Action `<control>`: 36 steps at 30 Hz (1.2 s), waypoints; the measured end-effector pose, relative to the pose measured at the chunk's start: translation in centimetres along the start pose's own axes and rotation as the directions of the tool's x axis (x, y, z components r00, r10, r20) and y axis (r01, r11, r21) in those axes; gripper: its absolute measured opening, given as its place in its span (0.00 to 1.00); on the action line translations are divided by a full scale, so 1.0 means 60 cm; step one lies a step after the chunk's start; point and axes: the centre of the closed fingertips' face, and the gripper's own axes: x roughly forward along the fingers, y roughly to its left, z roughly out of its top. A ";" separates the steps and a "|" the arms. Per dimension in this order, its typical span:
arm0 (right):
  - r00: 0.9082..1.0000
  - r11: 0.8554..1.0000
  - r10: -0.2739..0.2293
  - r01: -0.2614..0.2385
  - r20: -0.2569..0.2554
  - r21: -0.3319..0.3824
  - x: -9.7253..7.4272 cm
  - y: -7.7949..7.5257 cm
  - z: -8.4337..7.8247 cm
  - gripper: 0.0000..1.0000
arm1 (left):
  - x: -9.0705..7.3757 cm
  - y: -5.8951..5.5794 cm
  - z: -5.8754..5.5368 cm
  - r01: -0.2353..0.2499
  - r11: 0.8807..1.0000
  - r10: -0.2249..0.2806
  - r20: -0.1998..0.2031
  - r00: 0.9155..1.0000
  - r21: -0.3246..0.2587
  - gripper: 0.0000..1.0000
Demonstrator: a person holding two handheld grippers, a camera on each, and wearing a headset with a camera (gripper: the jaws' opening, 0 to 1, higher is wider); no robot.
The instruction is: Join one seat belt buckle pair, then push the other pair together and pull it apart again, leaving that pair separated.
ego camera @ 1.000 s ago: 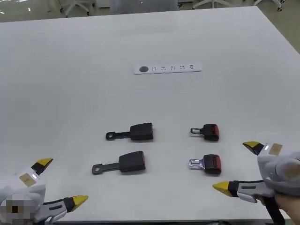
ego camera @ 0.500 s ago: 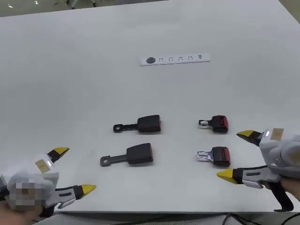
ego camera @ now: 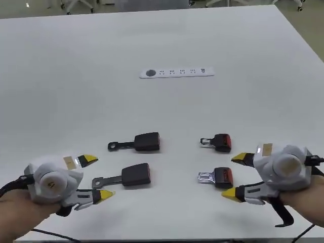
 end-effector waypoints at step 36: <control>0.964 0.975 0.158 -0.187 -0.212 -0.123 0.063 -0.017 -0.043 0.34 | 0.110 -0.040 0.007 0.268 0.940 -0.229 -0.191 0.955 0.211 0.33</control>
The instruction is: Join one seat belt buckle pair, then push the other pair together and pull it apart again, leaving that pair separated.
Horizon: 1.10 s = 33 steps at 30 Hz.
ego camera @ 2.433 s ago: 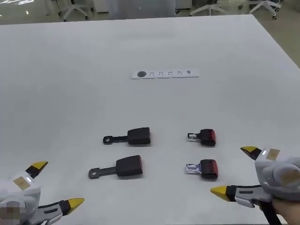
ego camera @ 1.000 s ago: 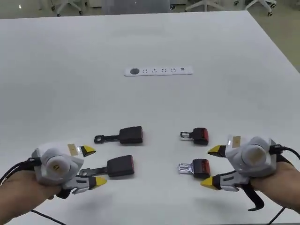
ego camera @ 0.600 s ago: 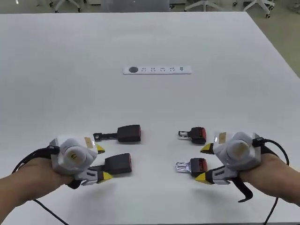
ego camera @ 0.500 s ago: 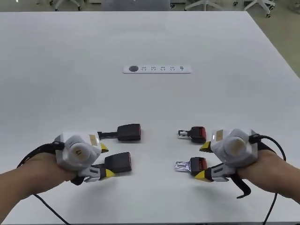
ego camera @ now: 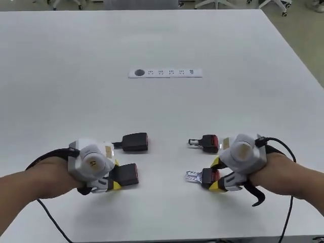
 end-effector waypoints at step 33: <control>0.998 0.998 0.063 -0.063 0.025 0.005 0.016 0.003 0.025 0.34 | 0.004 -0.005 0.000 0.079 0.990 -0.073 -0.048 0.996 0.118 0.32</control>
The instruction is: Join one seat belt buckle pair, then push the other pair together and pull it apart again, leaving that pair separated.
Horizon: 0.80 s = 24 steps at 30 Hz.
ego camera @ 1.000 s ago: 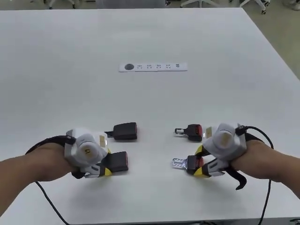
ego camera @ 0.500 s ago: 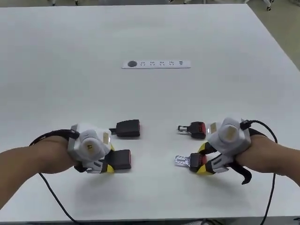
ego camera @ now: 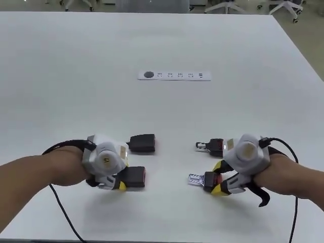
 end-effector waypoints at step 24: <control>0.995 0.997 0.040 -0.034 0.087 -0.065 0.074 0.030 0.134 0.33 | 0.001 -0.001 0.001 0.016 1.000 -0.015 -0.020 1.000 0.021 0.32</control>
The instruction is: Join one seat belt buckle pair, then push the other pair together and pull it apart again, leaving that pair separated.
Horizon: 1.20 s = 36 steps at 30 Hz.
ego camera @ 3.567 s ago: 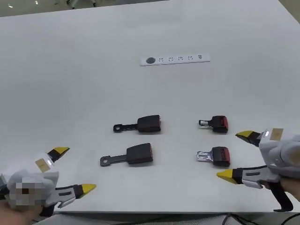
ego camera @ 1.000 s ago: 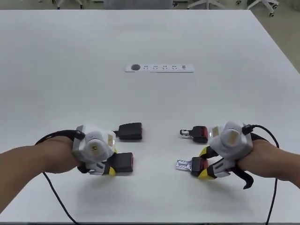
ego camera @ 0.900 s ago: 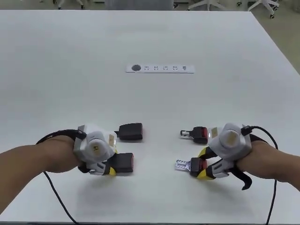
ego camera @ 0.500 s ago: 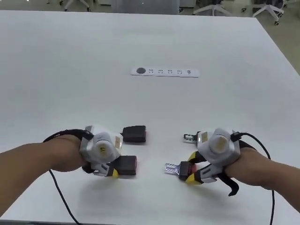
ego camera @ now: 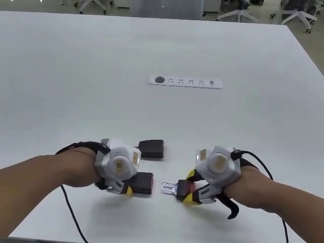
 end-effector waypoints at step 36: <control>1.000 0.999 -0.009 0.010 0.006 -0.046 0.036 -0.011 0.051 0.32 | 0.001 -0.002 0.002 0.011 1.000 -0.011 0.003 1.000 0.013 0.32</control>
